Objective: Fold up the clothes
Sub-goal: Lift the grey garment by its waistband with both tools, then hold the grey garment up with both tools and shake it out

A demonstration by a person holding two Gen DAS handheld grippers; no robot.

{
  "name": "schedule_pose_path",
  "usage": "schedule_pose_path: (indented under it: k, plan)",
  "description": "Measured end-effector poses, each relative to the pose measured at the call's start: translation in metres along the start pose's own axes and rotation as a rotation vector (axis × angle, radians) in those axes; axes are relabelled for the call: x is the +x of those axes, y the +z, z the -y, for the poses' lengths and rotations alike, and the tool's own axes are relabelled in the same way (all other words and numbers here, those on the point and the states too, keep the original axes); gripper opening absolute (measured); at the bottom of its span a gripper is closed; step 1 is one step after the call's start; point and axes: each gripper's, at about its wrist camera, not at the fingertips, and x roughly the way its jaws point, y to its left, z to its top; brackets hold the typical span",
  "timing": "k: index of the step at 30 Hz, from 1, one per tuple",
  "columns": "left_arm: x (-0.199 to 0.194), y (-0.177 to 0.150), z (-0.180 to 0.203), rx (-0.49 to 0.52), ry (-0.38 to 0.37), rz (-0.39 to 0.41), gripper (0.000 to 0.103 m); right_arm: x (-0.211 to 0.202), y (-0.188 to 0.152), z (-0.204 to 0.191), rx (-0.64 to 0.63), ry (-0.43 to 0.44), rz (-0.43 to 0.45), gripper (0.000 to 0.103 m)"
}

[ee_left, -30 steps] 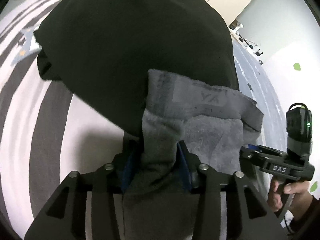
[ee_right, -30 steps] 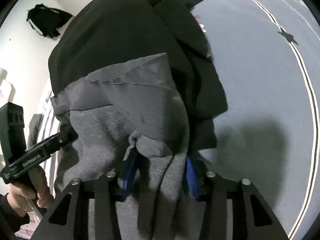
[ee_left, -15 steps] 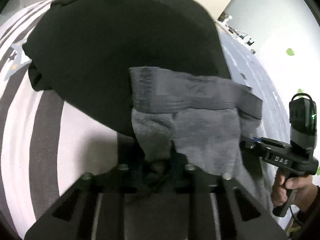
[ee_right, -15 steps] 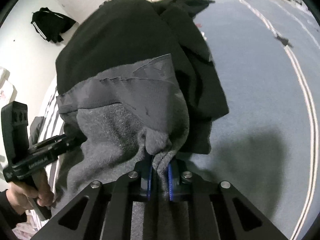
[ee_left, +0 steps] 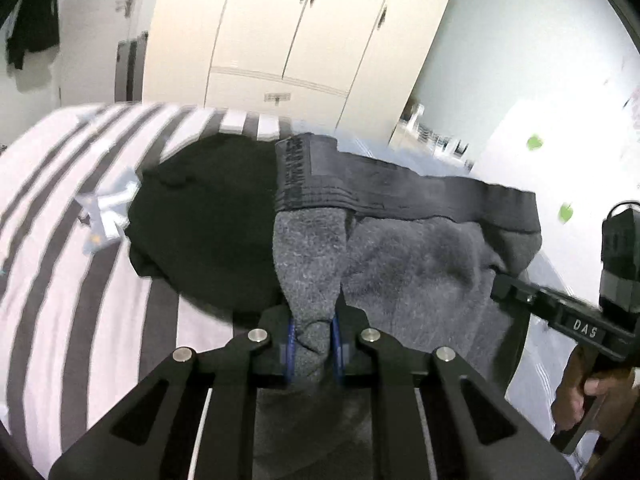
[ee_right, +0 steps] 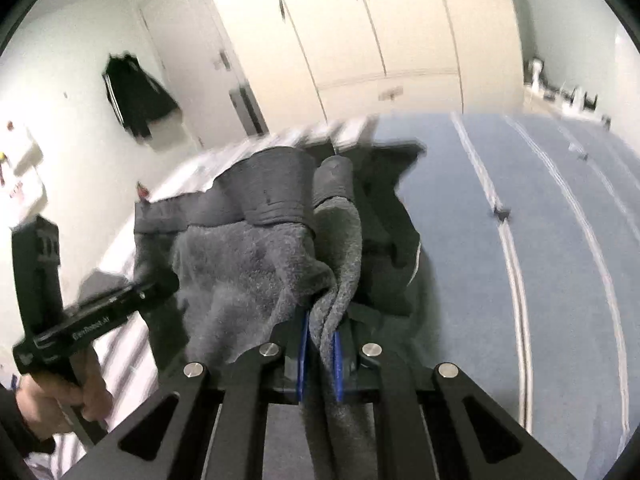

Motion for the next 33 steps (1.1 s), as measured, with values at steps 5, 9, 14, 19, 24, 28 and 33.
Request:
schedule_pose_path:
  k: [5,9,14,19,24,28,33]
  plan:
    - [-0.083,0.056,0.044,0.057,-0.025,0.139,0.011,-0.14,0.014,-0.006,-0.021,-0.001,0.147,0.008]
    - [-0.182,0.124,0.088,0.105,-0.06,0.254,0.011,-0.251,0.061,-0.042,-0.052,0.02,0.253,0.008]
    - [-0.312,0.238,0.156,0.22,-0.086,0.42,0.011,-0.389,0.158,-0.089,-0.135,0.036,0.393,0.008]
    - [-0.451,0.356,0.225,0.314,-0.063,0.604,0.011,-0.527,0.265,-0.131,-0.183,0.107,0.589,0.008]
    - [-0.57,0.423,0.277,0.377,-0.007,0.724,0.011,-0.643,0.356,-0.18,-0.22,0.193,0.738,0.008]
    - [-0.622,0.42,0.29,0.404,0.049,0.756,0.011,-0.692,0.379,-0.209,-0.251,0.234,0.779,0.008]
    - [-0.652,0.403,0.293,0.423,0.104,0.739,0.011,-0.713,0.363,-0.229,-0.289,0.273,0.762,0.008]
